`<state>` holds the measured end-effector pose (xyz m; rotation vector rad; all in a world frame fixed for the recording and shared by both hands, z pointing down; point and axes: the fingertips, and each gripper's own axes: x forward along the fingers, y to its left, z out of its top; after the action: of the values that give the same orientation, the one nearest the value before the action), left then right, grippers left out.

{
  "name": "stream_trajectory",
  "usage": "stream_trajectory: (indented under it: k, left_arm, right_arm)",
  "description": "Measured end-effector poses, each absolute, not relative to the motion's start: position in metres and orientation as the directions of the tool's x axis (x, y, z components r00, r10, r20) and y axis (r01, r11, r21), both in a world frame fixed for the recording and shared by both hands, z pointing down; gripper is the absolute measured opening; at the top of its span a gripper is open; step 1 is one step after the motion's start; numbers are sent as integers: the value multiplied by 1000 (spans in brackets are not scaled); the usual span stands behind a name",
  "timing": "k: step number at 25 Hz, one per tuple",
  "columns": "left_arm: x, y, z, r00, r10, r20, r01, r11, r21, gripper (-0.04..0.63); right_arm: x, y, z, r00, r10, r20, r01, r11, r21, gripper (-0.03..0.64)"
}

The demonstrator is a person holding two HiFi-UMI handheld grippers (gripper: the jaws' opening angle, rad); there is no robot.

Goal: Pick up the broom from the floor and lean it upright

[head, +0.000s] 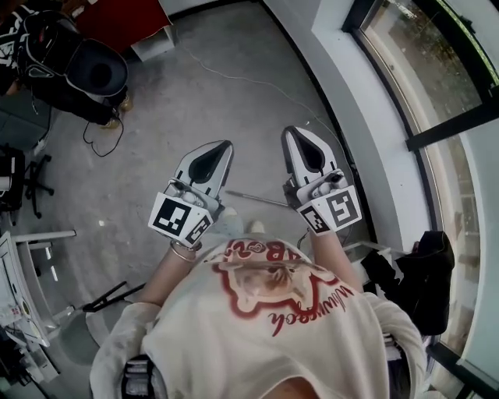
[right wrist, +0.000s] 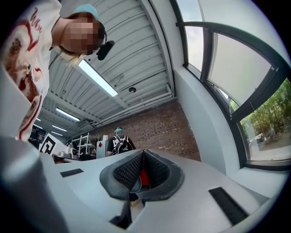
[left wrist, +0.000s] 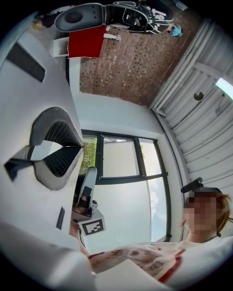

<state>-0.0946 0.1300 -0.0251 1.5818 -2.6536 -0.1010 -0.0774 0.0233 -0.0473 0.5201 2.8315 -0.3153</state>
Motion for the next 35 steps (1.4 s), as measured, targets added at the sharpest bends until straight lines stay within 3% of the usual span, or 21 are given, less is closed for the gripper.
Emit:
stream_trajectory:
  k: [16,25,35]
  left_arm:
    - [-151,143,85,-511,-852,112,-816,522,250,21]
    - [-194,182,185,-565,-798,211,-754,603,260,21]
    - [-213,184,272,-573,-778,258,-738,626,252,21]
  right_arm:
    - [-137,36,36,-928,361,-93,371,919,-134,25]
    - [-168,80,158,-869,488,81,485,873,-56,25]
    - [-185,108,237,-807,581,107,581,813,-37,25]
